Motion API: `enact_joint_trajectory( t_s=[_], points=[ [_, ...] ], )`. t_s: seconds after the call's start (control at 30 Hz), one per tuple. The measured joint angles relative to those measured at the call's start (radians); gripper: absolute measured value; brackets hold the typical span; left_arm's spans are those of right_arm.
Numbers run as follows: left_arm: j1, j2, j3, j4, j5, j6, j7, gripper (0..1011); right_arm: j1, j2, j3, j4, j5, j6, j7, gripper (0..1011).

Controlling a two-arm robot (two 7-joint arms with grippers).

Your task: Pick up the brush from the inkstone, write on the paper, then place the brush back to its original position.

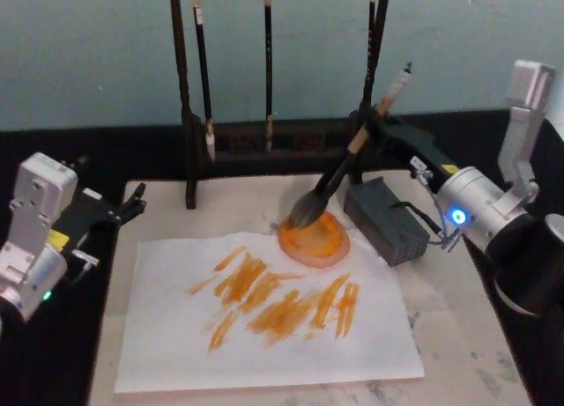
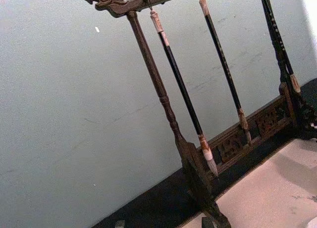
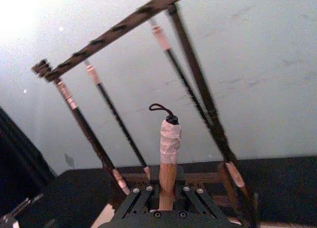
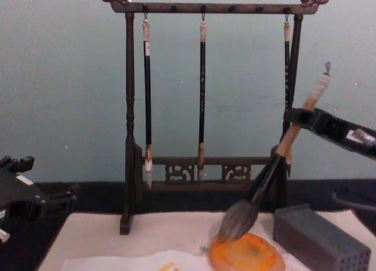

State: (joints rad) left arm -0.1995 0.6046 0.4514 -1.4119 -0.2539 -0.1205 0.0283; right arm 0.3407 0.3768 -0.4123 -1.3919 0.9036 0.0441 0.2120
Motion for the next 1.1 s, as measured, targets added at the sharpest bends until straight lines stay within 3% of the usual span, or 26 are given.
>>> enact_joint_trajectory(
  t_s=[0.27, 1.1],
  points=[
    [0.0, 0.0, 0.0, 0.0, 0.0, 0.0, 0.0, 1001, 0.014, -0.02, -0.04, -0.012, -0.096, -0.02, 0.003, 171],
    [0.0, 0.0, 0.0, 0.0, 0.0, 0.0, 0.0, 1001, 0.088, -0.14, -0.104, 0.085, -0.248, -0.057, 0.077, 172]
  ],
)
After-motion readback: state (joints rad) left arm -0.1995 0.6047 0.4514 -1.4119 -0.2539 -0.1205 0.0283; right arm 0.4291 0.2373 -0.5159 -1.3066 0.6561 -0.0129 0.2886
